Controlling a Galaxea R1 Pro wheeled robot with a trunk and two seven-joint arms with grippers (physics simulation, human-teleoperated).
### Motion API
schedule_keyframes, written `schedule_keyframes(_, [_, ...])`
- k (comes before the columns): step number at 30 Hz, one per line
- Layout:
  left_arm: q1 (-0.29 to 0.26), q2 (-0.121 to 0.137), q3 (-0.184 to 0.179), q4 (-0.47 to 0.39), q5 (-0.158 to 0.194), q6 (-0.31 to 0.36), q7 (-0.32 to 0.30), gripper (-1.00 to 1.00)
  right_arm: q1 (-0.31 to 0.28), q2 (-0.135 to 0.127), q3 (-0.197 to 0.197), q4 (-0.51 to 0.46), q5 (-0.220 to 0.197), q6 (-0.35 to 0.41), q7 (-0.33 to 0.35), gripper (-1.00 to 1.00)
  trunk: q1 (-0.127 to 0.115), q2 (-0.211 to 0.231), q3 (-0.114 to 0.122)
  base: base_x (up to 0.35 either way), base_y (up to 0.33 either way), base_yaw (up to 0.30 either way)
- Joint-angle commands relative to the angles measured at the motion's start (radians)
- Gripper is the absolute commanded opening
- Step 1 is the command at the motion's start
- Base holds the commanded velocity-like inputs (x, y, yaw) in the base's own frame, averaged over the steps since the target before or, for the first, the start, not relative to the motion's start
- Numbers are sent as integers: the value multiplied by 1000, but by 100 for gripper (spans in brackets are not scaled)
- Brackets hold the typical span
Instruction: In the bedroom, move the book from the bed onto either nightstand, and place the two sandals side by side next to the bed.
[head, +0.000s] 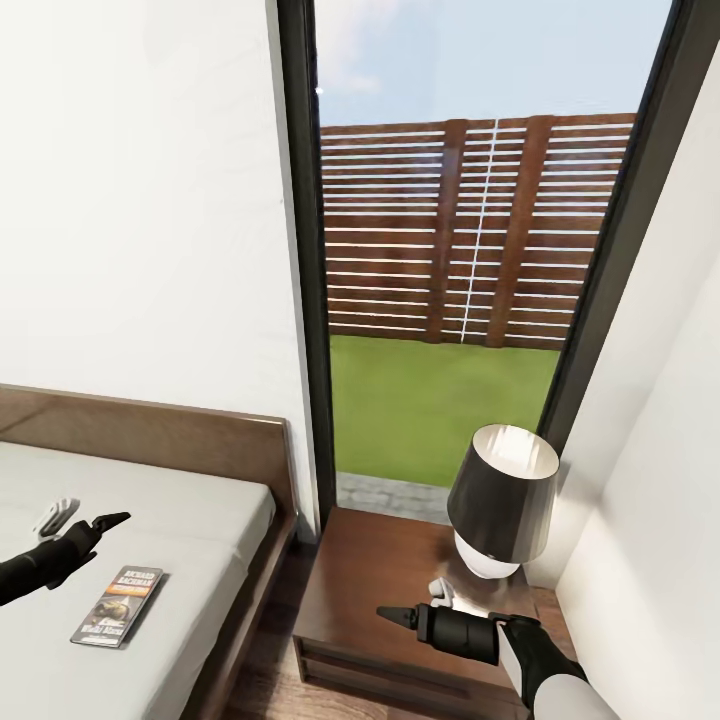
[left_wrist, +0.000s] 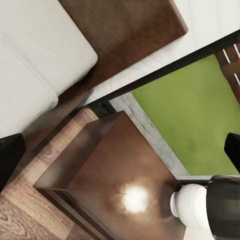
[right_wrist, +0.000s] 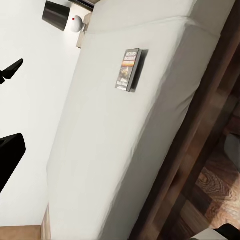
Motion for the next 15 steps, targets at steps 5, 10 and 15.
schedule_keyframes(5, [-1, 0, 2, 0, -2, 5, -6, 100, -1, 2, -8, -2, 8, 10, 6, 100, 0, -2, -2, 0, 0, 0])
schedule_keyframes(10, [-1, -1, 2, 0, -2, 5, -8, 100, -1, 2, -8, -2, 8, 10, 6, 100, 0, -2, -2, 0, 0, 0])
schedule_keyframes(15, [-1, -2, 2, 0, -2, 5, -7, 100, -1, 2, -8, -2, 8, 10, 6, 100, 0, -2, -2, 0, 0, 0])
